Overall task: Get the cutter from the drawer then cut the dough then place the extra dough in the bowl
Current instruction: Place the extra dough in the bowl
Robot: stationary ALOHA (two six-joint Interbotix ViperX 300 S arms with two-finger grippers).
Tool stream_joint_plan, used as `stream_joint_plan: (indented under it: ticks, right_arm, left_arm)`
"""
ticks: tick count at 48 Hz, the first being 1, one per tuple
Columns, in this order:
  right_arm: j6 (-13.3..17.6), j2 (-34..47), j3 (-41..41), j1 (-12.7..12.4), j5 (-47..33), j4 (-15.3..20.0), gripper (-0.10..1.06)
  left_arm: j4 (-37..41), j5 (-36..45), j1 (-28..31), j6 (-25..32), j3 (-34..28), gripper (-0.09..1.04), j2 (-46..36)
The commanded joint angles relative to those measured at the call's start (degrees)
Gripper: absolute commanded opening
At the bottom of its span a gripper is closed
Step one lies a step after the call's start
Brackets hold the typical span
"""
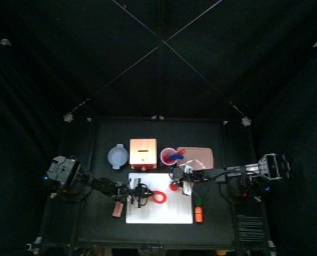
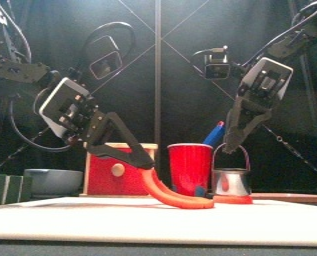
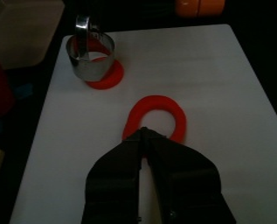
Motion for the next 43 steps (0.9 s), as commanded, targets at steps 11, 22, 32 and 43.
stream_joint_plan:
  ticks: [11, 22, 32, 43]
  right_arm:
    - [0.09, -0.09, -1.49, -0.26, 0.00, 1.85, 0.50]
    - [0.00, 1.49, -0.70, -0.18, -0.44, 2.72, 0.50]
    - [0.18, 2.72, -0.62, -0.09, -0.44, 4.31, 0.50]
    - [0.18, 2.37, -0.88, -0.09, -0.35, 6.24, 0.55]
  left_arm:
    - [0.26, -0.26, 0.70, 0.09, -0.62, 0.52, -1.14]
    - [0.26, -0.26, 0.70, 0.00, -0.53, 0.52, -1.14]
    - [0.26, -0.26, 0.97, 0.00, -0.70, 0.52, -1.14]
    - [0.09, -0.26, 1.14, 0.00, -0.88, 0.54, -1.93]
